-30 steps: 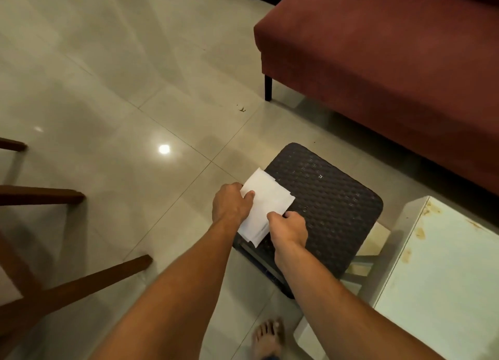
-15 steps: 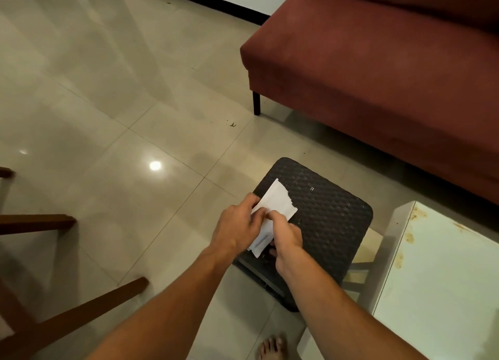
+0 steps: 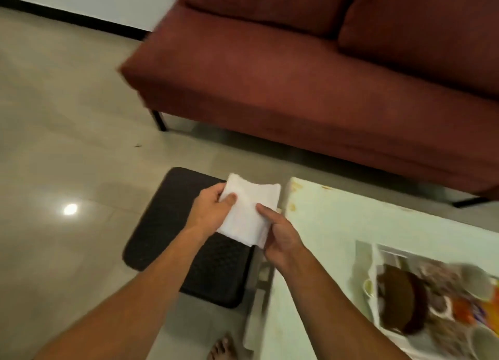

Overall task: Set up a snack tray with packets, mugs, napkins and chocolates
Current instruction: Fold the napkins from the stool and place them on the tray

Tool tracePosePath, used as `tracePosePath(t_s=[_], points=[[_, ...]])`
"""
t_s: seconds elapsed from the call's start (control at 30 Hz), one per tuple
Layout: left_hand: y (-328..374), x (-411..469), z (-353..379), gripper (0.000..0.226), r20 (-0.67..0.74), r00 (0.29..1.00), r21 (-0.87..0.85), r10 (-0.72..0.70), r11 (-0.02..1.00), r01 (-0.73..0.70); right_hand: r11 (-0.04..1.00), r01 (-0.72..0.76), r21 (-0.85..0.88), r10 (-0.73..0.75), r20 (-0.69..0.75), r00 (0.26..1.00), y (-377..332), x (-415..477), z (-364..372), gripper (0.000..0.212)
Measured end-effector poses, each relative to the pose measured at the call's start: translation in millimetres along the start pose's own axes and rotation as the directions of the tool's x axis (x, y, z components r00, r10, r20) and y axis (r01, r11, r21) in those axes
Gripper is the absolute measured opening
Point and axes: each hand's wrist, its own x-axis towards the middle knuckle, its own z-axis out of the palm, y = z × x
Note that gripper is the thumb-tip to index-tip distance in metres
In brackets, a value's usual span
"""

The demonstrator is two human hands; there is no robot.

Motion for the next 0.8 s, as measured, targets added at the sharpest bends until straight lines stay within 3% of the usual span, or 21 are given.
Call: tracePosePath(t_s=[0.13,0.23,0.33,0.43,0.53,0.8], points=[[10,-31,99,0.018,-0.056,0.998,0.165,0.036,0.986,-0.027,0.909,0.161,-0.385,-0.265,-0.233,0.936,-31,-30,-79,0.019],[29,-61,184,0.025,-0.065,0.993,0.236,0.098,0.968,-0.08,0.731,0.136,-0.668,-0.478,-0.359,0.802,-58,-53,-141,0.012],[55,-88,257,0.028,-0.078,0.985,0.226,0.157,0.964,-0.136,0.526,0.064,-0.848,-0.653,-0.354,0.67,-86,-77,-191,0.021],[78,-115,318,0.03,-0.097,0.974,0.213,0.203,0.961,-0.179,0.429,0.128,-0.894,-0.754,-0.276,0.596,-109,-103,-236,0.017],[86,-147,368,0.027,-0.075,0.973,0.246,0.217,0.95,-0.192,0.378,0.129,-0.917,-0.758,-0.226,0.612,-121,-126,-282,0.013],[58,-196,430,0.017,-0.098,0.984,0.334,0.152,0.936,-0.111,0.375,0.029,-0.927,-0.65,-0.241,0.721,-104,-143,-360,0.019]])
